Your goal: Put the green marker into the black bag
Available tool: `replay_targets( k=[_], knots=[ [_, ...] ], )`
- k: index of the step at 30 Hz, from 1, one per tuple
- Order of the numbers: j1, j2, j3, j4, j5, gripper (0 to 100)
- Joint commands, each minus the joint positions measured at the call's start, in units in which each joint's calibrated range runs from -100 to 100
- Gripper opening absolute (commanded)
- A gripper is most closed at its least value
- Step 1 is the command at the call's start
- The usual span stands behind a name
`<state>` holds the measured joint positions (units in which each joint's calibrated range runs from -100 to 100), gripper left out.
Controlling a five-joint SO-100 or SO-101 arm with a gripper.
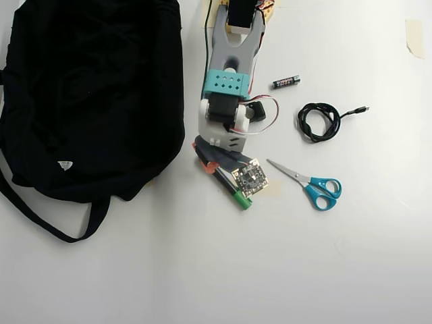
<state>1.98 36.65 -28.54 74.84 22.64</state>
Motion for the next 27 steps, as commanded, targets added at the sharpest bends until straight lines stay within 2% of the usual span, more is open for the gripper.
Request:
replay_targets(
  k=[1,27],
  knots=[
    [-1.4,-0.3,-2.8,0.2,0.2,8],
    [-1.6,3.9,-7.8,3.5,0.1,8]
  ],
)
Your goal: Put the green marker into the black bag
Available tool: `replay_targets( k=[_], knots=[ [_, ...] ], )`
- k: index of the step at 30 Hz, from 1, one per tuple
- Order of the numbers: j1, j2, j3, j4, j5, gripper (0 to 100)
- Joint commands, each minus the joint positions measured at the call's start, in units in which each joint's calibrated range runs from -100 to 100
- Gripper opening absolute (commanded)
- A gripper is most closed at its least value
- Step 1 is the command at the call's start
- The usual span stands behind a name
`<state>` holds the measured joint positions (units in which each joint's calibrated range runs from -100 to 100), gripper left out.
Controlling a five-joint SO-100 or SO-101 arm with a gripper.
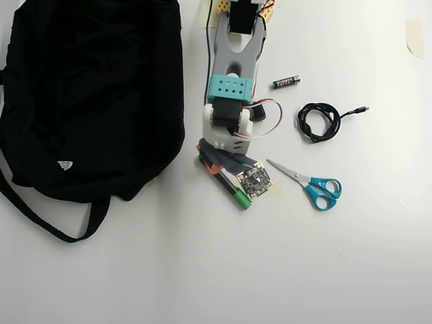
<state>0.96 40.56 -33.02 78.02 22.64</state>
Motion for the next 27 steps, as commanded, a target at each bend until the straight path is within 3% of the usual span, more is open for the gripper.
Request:
replay_targets(
  k=[1,27],
  knots=[
    [-0.7,0.4,-3.7,0.5,0.0,8],
    [-0.9,5.5,-11.1,5.4,-0.5,19]
  ],
)
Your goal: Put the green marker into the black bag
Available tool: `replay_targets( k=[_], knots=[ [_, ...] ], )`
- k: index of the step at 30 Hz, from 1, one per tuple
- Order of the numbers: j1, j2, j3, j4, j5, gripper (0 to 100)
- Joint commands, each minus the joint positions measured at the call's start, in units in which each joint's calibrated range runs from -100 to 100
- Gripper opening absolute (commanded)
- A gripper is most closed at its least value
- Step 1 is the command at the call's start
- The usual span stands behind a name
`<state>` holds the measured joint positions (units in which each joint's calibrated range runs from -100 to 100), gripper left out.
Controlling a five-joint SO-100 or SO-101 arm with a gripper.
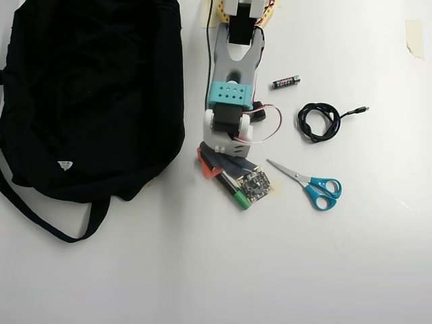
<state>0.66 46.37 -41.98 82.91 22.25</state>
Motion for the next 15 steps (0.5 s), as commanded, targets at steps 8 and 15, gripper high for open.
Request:
replay_targets(
  k=[8,15],
  knots=[
    [-0.4,0.5,-2.2,0.6,0.1,19],
    [-0.5,1.5,-2.2,0.6,0.4,19]
  ],
)
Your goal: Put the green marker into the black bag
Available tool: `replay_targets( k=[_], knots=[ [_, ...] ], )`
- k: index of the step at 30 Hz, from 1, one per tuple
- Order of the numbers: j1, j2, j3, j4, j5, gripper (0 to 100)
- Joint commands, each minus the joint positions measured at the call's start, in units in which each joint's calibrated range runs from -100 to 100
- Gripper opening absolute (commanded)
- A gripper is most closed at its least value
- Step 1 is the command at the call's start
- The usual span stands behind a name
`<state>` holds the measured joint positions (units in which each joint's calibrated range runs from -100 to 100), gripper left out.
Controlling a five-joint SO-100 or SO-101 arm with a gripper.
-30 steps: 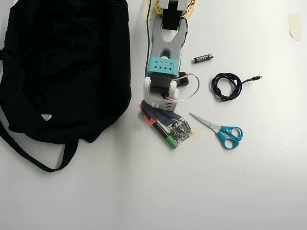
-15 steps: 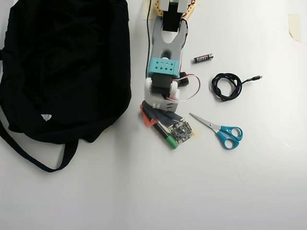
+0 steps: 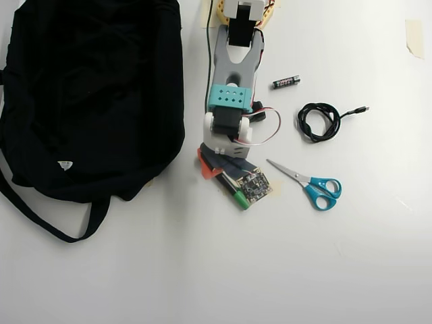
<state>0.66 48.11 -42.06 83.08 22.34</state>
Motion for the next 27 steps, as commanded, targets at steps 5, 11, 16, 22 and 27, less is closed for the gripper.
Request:
replay_targets(
  k=[5,11,16,22,27],
  knots=[
    [-0.3,0.4,-2.1,0.5,0.4,24],
    [-0.1,0.4,-2.1,1.0,0.5,29],
    [-0.4,1.4,-2.4,1.0,0.5,29],
    [-0.5,2.9,-3.9,1.1,0.5,29],
    [-0.5,3.1,-4.1,1.1,0.5,29]
  ],
)
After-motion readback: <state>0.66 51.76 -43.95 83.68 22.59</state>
